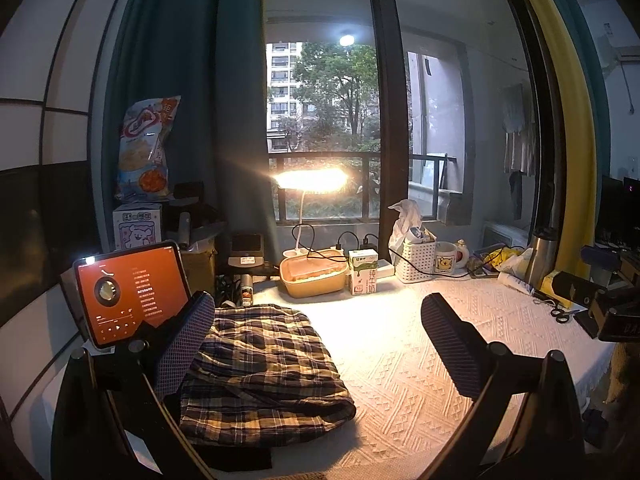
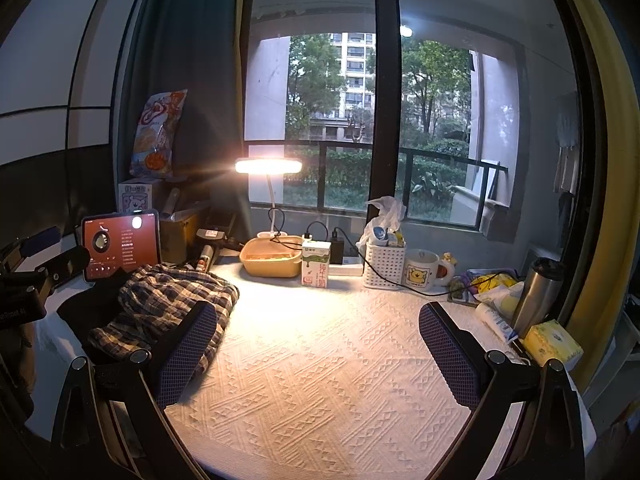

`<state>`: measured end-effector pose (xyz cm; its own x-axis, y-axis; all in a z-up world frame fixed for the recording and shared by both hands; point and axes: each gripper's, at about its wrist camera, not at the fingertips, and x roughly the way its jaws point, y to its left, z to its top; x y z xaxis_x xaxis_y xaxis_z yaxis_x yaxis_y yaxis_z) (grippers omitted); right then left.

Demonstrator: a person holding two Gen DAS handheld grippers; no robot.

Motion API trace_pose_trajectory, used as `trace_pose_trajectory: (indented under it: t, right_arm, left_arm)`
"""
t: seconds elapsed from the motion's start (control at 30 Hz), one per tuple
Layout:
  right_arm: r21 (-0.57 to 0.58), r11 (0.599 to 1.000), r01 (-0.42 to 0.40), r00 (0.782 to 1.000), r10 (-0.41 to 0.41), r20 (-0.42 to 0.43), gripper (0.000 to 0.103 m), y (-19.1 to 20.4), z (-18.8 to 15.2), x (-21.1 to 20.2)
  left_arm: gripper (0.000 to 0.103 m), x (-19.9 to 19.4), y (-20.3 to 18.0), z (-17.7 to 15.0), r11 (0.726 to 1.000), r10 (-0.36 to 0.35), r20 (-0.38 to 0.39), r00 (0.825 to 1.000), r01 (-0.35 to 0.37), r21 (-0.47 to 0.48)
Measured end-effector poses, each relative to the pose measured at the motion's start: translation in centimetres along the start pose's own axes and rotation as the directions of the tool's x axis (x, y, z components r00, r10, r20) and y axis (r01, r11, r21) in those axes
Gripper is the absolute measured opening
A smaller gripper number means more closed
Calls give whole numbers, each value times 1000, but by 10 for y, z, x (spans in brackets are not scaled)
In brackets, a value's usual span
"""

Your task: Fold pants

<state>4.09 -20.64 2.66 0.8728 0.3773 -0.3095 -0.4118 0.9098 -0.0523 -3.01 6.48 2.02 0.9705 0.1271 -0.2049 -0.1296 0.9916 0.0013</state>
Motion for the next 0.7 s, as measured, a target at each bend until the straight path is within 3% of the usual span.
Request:
trace_pose_trajectory:
  t: [0.7]
  right_arm:
    - [1,1000,2,1000,-2,-11,102,2,0,3]
  left_arm:
    - [102,0,-2,0,1000,-3,-4,1000,2,-3]
